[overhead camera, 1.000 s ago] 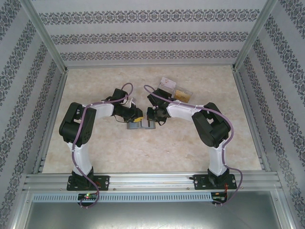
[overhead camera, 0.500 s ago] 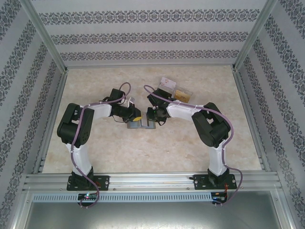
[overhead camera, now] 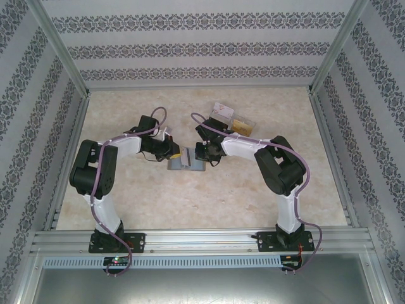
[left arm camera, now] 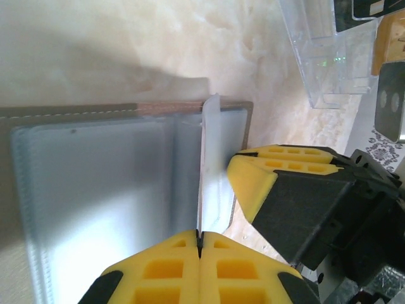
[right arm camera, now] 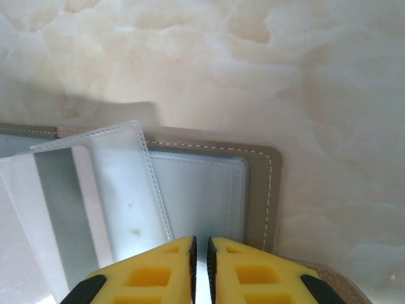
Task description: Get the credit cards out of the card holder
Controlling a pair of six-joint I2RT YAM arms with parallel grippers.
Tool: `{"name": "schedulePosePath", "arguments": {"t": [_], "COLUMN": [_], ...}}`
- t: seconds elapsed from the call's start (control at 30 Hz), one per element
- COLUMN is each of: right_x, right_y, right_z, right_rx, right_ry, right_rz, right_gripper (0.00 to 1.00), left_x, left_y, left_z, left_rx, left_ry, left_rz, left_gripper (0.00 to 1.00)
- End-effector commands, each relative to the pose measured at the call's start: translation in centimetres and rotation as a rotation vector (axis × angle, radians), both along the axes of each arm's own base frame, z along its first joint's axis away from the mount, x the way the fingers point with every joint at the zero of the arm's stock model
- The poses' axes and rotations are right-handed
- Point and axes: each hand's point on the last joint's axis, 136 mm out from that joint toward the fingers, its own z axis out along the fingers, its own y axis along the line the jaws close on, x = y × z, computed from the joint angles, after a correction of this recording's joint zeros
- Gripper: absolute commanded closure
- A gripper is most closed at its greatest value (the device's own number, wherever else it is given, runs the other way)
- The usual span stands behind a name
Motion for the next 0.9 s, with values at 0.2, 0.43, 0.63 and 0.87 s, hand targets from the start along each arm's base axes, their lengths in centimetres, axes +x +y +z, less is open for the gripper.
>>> {"name": "schedulePosePath", "arguments": {"t": [0.2, 0.43, 0.63, 0.87], "right_x": [0.0, 1.0, 1.5, 1.5], "right_y": [1.7, 2.1, 0.4, 0.3], "right_z": [2.4, 10.4, 15.6, 19.9], "right_rx": [0.123, 0.324, 0.509, 0.767], "right_ry": [-0.047, -0.226, -0.336, -0.272], "right_rz": [0.065, 0.100, 0.189, 0.280], "right_gripper": [0.67, 0.41, 0.23, 0.20], "left_x": [0.0, 0.4, 1.9, 3.2], "left_y": [4.6, 5.3, 3.6, 1.5], "left_z": [5.5, 10.7, 15.4, 19.4], "left_rx": [0.187, 0.180, -0.010, -0.262], "left_ry": [-0.110, -0.235, -0.341, -0.398], "left_rz": [0.043, 0.129, 0.189, 0.209], "left_gripper": [1.00, 1.00, 1.00, 1.00]}}
